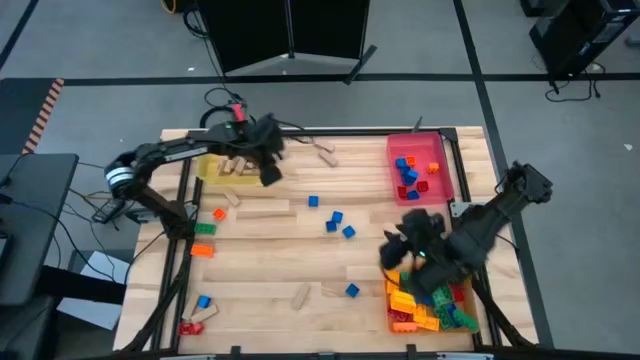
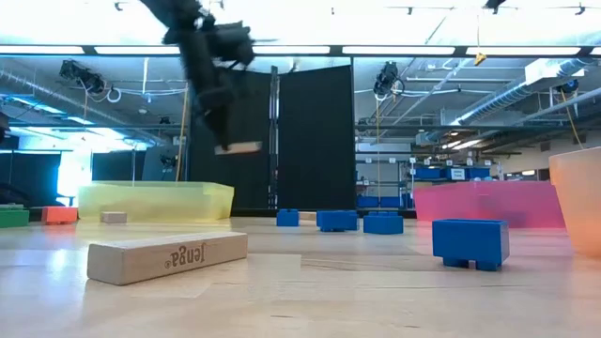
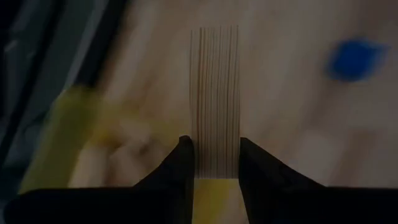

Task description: Sort blocks by size

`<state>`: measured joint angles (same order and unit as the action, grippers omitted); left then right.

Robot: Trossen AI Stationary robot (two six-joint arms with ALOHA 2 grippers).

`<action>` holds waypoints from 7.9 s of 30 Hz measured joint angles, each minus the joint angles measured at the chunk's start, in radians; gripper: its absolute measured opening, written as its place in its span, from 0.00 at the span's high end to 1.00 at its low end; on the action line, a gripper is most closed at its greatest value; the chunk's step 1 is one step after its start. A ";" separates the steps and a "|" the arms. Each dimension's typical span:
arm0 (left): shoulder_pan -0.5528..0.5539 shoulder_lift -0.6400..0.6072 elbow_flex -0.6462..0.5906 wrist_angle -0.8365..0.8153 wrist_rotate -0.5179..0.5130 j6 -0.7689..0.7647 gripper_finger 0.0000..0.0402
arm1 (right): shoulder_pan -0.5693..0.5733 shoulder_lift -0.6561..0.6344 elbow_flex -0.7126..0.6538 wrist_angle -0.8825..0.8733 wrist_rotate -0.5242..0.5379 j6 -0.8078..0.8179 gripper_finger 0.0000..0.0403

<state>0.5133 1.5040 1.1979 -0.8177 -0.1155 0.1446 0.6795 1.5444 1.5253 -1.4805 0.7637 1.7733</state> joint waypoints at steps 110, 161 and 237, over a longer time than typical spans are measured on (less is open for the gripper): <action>0.230 -0.745 -0.237 0.063 0.214 -0.445 0.52 | -1.071 -0.396 -0.737 0.488 -0.365 -0.929 0.09; 0.067 -0.739 -0.238 0.133 0.043 -0.474 0.61 | -1.104 0.408 0.134 0.673 -0.604 -1.489 0.32; 0.067 -0.656 -0.238 0.221 -0.028 -0.410 0.61 | -1.153 0.732 0.449 0.579 -0.711 -1.474 0.32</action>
<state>0.5804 0.8482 0.9604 -0.5970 -0.1432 -0.2657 -0.4740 2.2769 1.9743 -0.9013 0.0526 0.2989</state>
